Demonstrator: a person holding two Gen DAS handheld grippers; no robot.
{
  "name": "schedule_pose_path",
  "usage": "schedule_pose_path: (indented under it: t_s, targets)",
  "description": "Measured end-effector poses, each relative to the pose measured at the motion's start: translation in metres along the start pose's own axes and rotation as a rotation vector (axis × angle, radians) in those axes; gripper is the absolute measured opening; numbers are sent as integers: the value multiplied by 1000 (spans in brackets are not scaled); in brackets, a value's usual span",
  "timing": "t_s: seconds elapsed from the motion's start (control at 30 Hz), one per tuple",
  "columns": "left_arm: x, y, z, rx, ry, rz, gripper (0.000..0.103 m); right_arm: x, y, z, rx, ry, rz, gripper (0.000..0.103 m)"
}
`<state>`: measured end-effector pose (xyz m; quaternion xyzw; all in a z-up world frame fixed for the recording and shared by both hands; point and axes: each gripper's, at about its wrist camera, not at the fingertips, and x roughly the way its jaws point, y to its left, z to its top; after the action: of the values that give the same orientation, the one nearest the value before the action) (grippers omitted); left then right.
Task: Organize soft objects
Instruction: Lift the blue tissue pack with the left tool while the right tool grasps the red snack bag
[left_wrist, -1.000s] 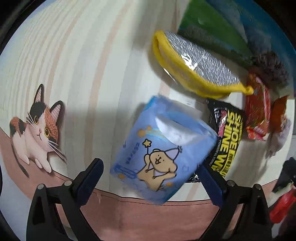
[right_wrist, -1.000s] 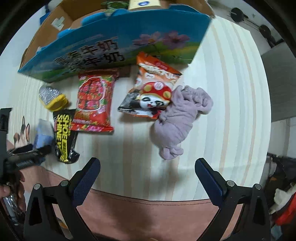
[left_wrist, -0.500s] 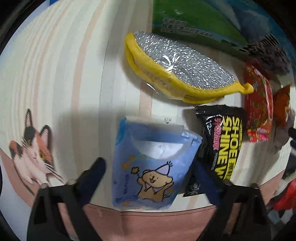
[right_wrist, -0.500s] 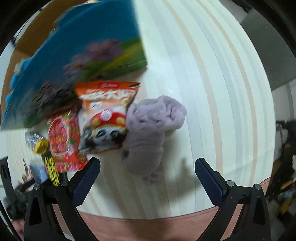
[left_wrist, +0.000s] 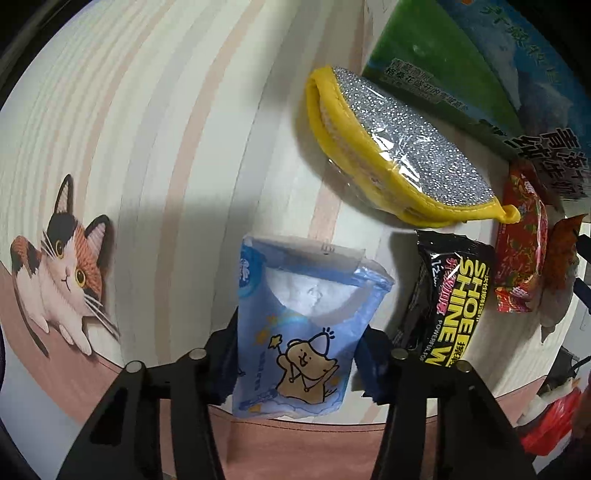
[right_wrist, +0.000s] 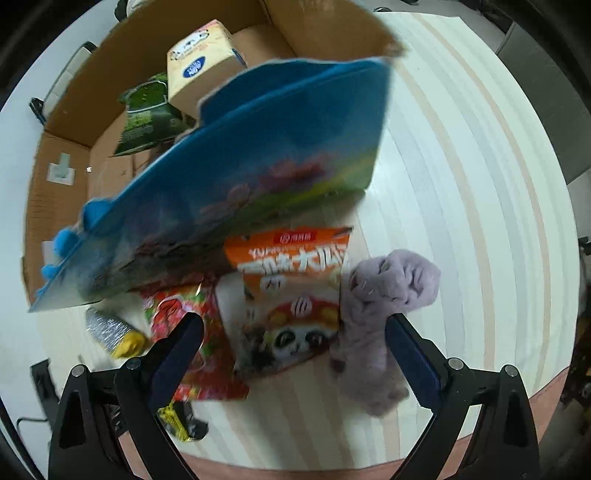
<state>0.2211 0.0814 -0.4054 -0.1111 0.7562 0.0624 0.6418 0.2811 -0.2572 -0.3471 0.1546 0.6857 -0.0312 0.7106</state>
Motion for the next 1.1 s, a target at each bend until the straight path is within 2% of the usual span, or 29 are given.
schedule_pose_path:
  t_s: [0.17,0.3,0.4,0.47,0.53,0.6,0.67,0.73,0.9,1.1]
  targets:
    - [-7,16,-14,-14,-4,-6,47,-27,34,-23,-80,-58,22,96]
    - [-3,27,-26,-38,6,-19,47,-17,72,-45,-178,-13,60,95]
    - [-10,40,-35,-48,-2,-22,47,8,85,-45,-198,26,19,86]
    - [-15,49,-39,-50,-13,-33,47,28,92,-38,-185,67,11,77]
    - [-21,55,-43,-49,-24,-37,47,39,94,-36,-184,97,-6,74]
    - [-27,66,-49,-51,-38,-47,47,48,99,-35,-191,114,-18,59]
    - [-34,67,-54,-50,-43,-53,47,53,107,-37,-226,121,-56,52]
    - [-44,67,-61,-44,-52,-56,47,49,105,-46,-257,126,-67,49]
    - [-68,52,-87,-2,-72,-77,47,37,102,-62,-282,145,-22,47]
    - [-118,21,-113,75,-126,-157,47,-25,89,-89,-313,113,85,46]
